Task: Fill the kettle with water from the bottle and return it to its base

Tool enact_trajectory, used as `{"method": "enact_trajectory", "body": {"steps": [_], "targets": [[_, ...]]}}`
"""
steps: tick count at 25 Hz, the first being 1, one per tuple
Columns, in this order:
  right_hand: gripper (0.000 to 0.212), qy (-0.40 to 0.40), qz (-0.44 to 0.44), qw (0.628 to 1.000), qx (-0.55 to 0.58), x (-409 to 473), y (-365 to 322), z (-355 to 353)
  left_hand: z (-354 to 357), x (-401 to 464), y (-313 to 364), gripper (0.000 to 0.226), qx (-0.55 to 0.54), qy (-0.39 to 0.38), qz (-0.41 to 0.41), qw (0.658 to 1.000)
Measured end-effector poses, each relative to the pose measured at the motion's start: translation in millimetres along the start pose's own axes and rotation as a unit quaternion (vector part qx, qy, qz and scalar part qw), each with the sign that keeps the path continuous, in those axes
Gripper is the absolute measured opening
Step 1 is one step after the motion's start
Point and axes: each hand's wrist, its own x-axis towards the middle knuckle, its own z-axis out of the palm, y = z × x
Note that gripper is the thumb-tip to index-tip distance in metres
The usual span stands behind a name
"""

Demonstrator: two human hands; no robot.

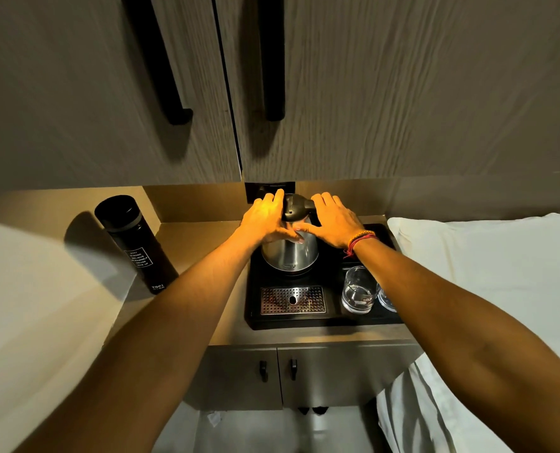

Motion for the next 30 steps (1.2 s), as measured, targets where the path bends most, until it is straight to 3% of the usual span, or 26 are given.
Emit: {"method": "enact_trajectory", "body": {"steps": [13, 20, 24, 30], "targets": [[0.114, 0.039, 0.091, 0.991, 0.095, -24.9, 1.4, 11.4, 16.5, -18.7, -16.9, 0.130, 0.068, 0.049, 0.012, 0.996], [0.111, 0.045, 0.091, 0.991, 0.091, -21.0, 2.8, 12.2, 10.5, -14.6, -14.2, 0.130, 0.113, 0.036, -0.006, 0.993], [0.109, 0.059, 0.091, 0.987, 0.122, -23.3, 1.7, 17.9, 14.1, -16.9, -11.3, 0.128, 0.072, 0.047, -0.011, 0.996], [0.111, 0.006, 0.089, 0.996, -0.014, -23.1, 1.8, 1.6, 7.3, -22.2, -2.0, 0.132, 0.113, 0.010, -0.036, 0.993]]}}
